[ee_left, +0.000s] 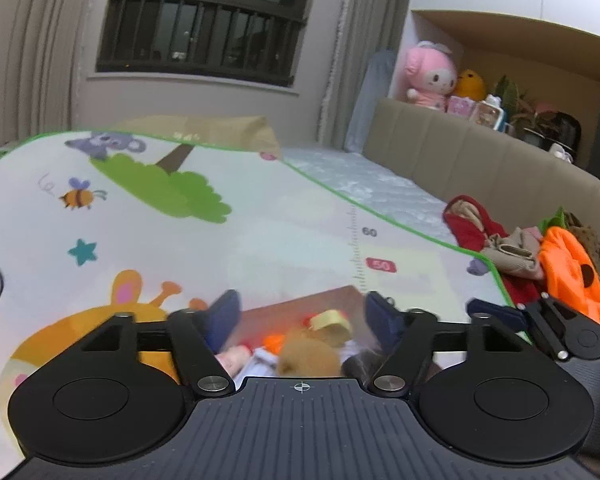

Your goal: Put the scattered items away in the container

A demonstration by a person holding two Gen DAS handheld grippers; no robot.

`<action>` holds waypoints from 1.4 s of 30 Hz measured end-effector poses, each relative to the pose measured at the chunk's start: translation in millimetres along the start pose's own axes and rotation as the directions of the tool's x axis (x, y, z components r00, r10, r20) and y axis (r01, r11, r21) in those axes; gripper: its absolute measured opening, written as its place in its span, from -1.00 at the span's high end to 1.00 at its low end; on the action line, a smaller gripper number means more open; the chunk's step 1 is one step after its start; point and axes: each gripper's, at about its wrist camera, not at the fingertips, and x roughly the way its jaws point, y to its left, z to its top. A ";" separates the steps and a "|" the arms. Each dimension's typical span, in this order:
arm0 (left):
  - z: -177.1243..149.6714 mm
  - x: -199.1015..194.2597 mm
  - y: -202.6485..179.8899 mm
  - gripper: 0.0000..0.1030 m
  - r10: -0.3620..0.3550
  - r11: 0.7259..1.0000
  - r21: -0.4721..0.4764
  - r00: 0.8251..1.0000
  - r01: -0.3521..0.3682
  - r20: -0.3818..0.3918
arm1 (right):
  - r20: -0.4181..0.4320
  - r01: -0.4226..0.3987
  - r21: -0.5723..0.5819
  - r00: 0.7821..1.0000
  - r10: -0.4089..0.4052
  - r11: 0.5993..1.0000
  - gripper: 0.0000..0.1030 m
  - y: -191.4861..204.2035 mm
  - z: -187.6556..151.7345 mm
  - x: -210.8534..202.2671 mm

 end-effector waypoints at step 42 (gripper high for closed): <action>-159.4 -102.2 71.6 -1.00 0.428 0.897 -0.052 0.891 -0.440 -0.151 | -0.226 -0.056 0.248 0.967 0.114 0.967 -1.00 114.4 -47.7 6.0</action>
